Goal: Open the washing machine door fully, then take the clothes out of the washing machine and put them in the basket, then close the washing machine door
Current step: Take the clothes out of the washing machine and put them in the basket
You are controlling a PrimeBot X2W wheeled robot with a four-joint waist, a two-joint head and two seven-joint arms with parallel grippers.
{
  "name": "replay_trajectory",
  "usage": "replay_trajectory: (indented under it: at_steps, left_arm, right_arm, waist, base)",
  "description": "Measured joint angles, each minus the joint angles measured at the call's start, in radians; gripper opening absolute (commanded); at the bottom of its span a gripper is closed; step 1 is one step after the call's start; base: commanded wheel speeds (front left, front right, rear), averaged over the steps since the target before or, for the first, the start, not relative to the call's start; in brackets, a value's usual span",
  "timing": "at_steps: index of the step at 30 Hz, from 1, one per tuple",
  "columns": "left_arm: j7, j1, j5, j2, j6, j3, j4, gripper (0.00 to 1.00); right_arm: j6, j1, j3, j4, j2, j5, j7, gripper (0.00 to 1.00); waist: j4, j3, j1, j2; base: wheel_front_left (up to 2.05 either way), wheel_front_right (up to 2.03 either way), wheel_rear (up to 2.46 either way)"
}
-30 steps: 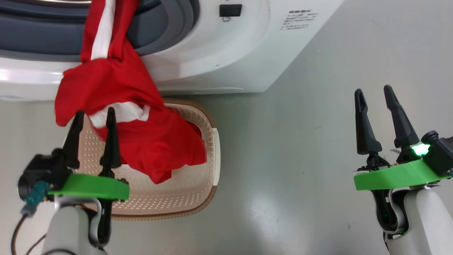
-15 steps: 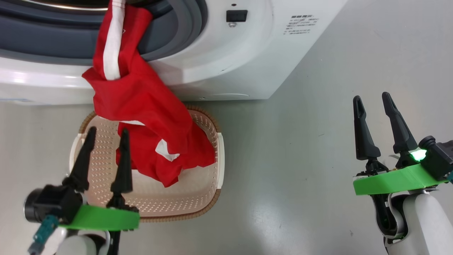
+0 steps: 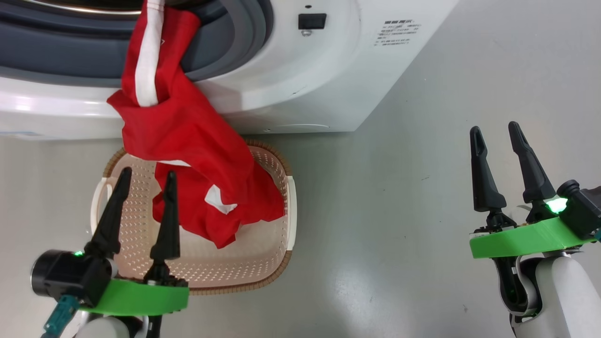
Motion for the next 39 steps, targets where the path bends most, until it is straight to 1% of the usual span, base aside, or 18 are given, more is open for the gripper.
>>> replay_trajectory:
  at_steps: [4,9,11,14,18,23,26,29,35,36,37,38,39]
  left_arm:
    - [0.000,-0.024,0.000,0.000,0.000,0.000,-0.003,1.00]
    - [0.000,-0.138,0.018,0.000,0.000,-0.002,0.029,1.00]
    - [0.000,-0.182,0.026,0.009,-0.001,-0.010,0.051,1.00]
    - [0.000,-0.246,0.034,0.032,-0.002,-0.017,0.109,1.00]
    - [-0.001,-0.336,0.036,0.058,-0.002,-0.029,0.219,1.00]
    - [-0.001,-0.435,0.041,0.076,-0.002,-0.056,0.368,1.00]
    - [-0.001,-0.495,0.042,0.093,-0.002,-0.058,0.451,1.00]
    - [-0.001,-0.553,0.042,0.097,-0.002,-0.057,0.524,1.00]
    - [-0.001,-0.617,0.038,0.116,-0.002,-0.058,0.619,1.00]
    - [-0.001,-0.622,0.034,0.116,-0.002,-0.058,0.629,0.88]
    - [-0.001,-0.626,0.031,0.116,-0.002,-0.058,0.638,0.54]
    - [-0.001,-0.630,0.028,0.117,-0.002,-0.058,0.646,0.40]
    - [-0.001,-0.634,0.024,0.118,-0.002,-0.058,0.651,0.33]
  right_arm:
    - [0.000,0.000,-0.001,-0.001,0.000,0.000,0.000,1.00]
    - [0.000,0.000,-0.001,-0.002,0.000,0.000,0.000,1.00]
    - [0.000,0.000,0.000,-0.002,0.000,0.000,0.000,1.00]
    - [0.000,-0.001,0.004,-0.002,0.000,0.000,0.000,1.00]
    - [0.000,-0.002,0.007,-0.002,0.000,0.003,0.000,1.00]
    - [0.000,-0.003,0.010,-0.002,0.000,0.011,0.000,1.00]
    - [0.000,-0.003,0.012,-0.002,0.000,0.013,0.000,1.00]
    - [0.000,-0.003,0.013,-0.002,0.000,0.016,0.000,1.00]
    - [0.000,-0.004,0.015,-0.002,0.000,0.019,0.000,1.00]
    - [0.000,-0.004,0.015,-0.002,0.000,0.019,0.000,1.00]
    - [0.000,-0.004,0.015,-0.002,0.000,0.019,0.000,1.00]
    - [0.000,-0.004,0.015,-0.002,0.000,0.019,0.000,1.00]
    - [0.000,-0.004,0.015,-0.002,0.000,0.019,0.000,1.00]
  waist:
    - [0.001,0.003,0.0000,0.0000]
    - [0.005,0.009,0.0000,0.0000]
    - [0.005,0.012,0.0000,0.0000]
    - [0.001,0.017,0.0000,0.0000]
    - [-0.008,0.025,0.0001,0.0000]
    - [-0.021,0.032,0.0000,0.0000]
    - [-0.029,0.037,0.0000,0.0000]
    - [-0.036,0.042,0.0001,0.0000]
    - [-0.045,0.046,0.0000,0.0000]
    - [-0.046,0.046,0.0001,0.0000]
    - [-0.046,0.046,0.0000,0.0000]
    - [-0.047,0.046,0.0001,0.0000]
    - [-0.047,0.046,0.0000,0.0000]
  base:
    - [0.00,0.00,0.00]
    - [0.00,0.00,0.00]
    - [0.00,0.00,0.00]
    - [0.00,0.00,0.00]
    - [0.00,0.00,0.00]
    - [0.00,0.00,0.00]
    - [0.00,0.00,0.00]
    - [0.00,0.00,0.00]
    - [0.00,0.00,0.00]
    - [0.00,0.00,0.00]
    - [0.00,0.00,0.00]
    - [0.00,0.00,0.00]
    - [0.00,0.00,0.00]
